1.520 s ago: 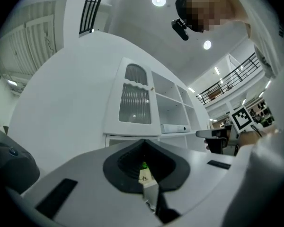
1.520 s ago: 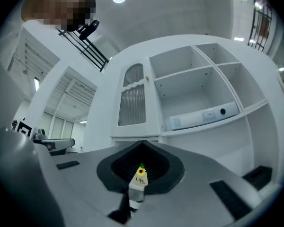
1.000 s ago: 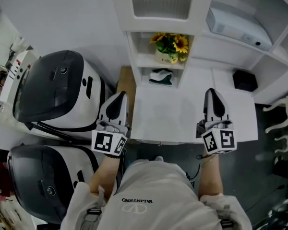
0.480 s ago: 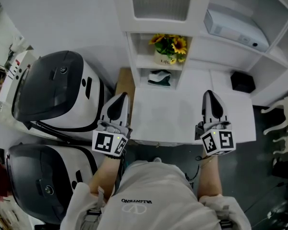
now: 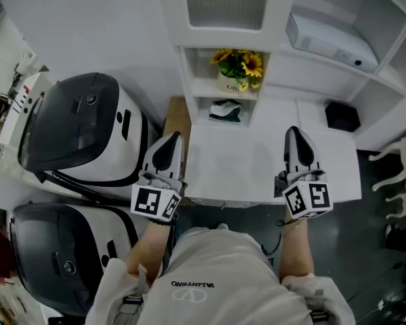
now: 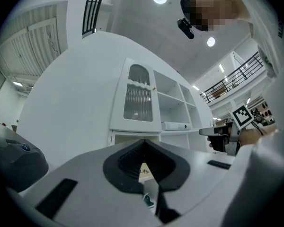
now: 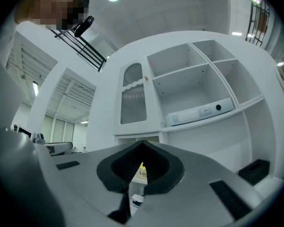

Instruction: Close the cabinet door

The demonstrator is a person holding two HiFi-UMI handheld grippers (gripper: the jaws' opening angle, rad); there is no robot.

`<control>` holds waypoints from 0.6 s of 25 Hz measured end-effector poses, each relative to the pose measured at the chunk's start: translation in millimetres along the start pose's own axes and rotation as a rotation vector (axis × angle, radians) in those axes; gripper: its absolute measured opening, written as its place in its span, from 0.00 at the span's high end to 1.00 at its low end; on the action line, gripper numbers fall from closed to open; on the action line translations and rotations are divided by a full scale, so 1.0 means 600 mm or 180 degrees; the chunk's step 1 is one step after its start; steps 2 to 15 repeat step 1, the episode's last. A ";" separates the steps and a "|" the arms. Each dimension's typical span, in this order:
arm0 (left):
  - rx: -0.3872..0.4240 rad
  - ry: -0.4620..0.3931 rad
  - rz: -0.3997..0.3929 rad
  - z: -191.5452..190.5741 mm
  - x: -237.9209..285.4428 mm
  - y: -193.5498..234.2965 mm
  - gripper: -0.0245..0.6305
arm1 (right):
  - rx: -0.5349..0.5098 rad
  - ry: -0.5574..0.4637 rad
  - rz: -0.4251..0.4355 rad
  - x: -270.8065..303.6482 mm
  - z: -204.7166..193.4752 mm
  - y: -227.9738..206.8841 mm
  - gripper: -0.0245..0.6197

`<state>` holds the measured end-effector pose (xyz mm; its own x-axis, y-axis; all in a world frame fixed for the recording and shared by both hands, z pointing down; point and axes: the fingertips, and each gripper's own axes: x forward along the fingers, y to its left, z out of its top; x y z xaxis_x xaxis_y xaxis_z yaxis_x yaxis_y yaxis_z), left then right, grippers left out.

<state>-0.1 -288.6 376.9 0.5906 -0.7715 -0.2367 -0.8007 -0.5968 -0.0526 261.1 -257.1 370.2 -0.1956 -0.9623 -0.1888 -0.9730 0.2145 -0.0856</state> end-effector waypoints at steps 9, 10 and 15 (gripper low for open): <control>-0.0004 0.0001 0.0000 0.000 -0.001 0.000 0.96 | -0.0001 0.0003 0.0003 0.000 0.000 0.001 0.95; -0.0004 0.0001 0.0000 0.000 -0.001 0.000 0.96 | -0.0001 0.0003 0.0003 0.000 0.000 0.001 0.95; -0.0004 0.0001 0.0000 0.000 -0.001 0.000 0.96 | -0.0001 0.0003 0.0003 0.000 0.000 0.001 0.95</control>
